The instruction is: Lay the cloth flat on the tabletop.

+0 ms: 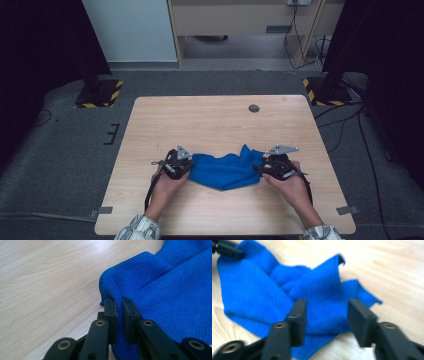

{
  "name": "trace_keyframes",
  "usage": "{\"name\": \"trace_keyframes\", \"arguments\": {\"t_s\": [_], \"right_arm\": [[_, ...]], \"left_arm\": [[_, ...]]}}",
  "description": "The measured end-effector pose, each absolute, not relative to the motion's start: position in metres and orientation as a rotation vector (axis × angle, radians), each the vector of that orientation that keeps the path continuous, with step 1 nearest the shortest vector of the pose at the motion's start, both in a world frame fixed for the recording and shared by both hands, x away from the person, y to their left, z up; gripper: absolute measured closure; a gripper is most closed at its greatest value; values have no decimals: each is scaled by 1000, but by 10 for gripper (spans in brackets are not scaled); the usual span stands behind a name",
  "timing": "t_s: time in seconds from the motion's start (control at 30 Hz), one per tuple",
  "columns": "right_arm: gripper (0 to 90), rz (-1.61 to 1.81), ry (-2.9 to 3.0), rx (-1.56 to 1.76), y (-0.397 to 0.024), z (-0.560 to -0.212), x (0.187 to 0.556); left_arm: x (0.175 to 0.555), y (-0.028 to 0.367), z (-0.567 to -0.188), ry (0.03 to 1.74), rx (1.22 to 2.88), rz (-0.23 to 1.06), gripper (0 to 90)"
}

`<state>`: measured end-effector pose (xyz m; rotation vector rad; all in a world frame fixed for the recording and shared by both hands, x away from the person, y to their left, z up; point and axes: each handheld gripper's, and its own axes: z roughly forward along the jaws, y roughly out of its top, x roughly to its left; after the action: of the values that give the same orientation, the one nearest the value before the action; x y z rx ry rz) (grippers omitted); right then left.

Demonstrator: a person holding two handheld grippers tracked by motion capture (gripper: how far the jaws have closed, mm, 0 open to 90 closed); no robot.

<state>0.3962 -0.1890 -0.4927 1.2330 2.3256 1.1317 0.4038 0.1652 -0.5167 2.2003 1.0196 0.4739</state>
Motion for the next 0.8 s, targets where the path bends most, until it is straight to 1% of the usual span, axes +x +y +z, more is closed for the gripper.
{"name": "trace_keyframes", "arguments": {"t_s": [0.03, 0.17, 0.3, 0.4, 0.43, 0.53, 0.57, 0.6, 0.63, 0.67, 0.7, 0.8], "right_arm": [[421, 1144, 2311, 1233, -188, -486, 401], [406, 1164, 2304, 1227, -179, -475, 414], [408, 1166, 2309, 1246, -166, -474, 432], [431, 1154, 2320, 1231, -157, -477, 443], [429, 1124, 2353, 1241, -149, -483, 453], [456, 1080, 2380, 1267, -143, -490, 461], [652, 1056, 2407, 1285, -139, -494, 464], [722, 1053, 2422, 1278, -138, -494, 465], [822, 1051, 2428, 1266, -138, -493, 464], [822, 1051, 2428, 1266, -138, -493, 464], [865, 1086, 2423, 1244, -140, -487, 462], [868, 1147, 2386, 1217, -147, -473, 454]], "left_arm": [[404, 165, -516, 1017, 2192, 483, 828], [403, 165, -514, 1013, 2179, 491, 831], [402, 165, -512, 1003, 2164, 499, 835], [402, 166, -512, 1000, 2160, 499, 839], [402, 167, -511, 1000, 2156, 499, 839], [402, 167, -511, 998, 2152, 500, 840], [403, 167, -511, 999, 2148, 499, 840], [403, 168, -510, 999, 2150, 500, 842], [403, 168, -510, 1000, 2149, 501, 846], [403, 168, -510, 1000, 2149, 501, 848], [404, 171, -508, 1007, 2136, 506, 850], [403, 178, -503, 1029, 2089, 531, 853]]}}
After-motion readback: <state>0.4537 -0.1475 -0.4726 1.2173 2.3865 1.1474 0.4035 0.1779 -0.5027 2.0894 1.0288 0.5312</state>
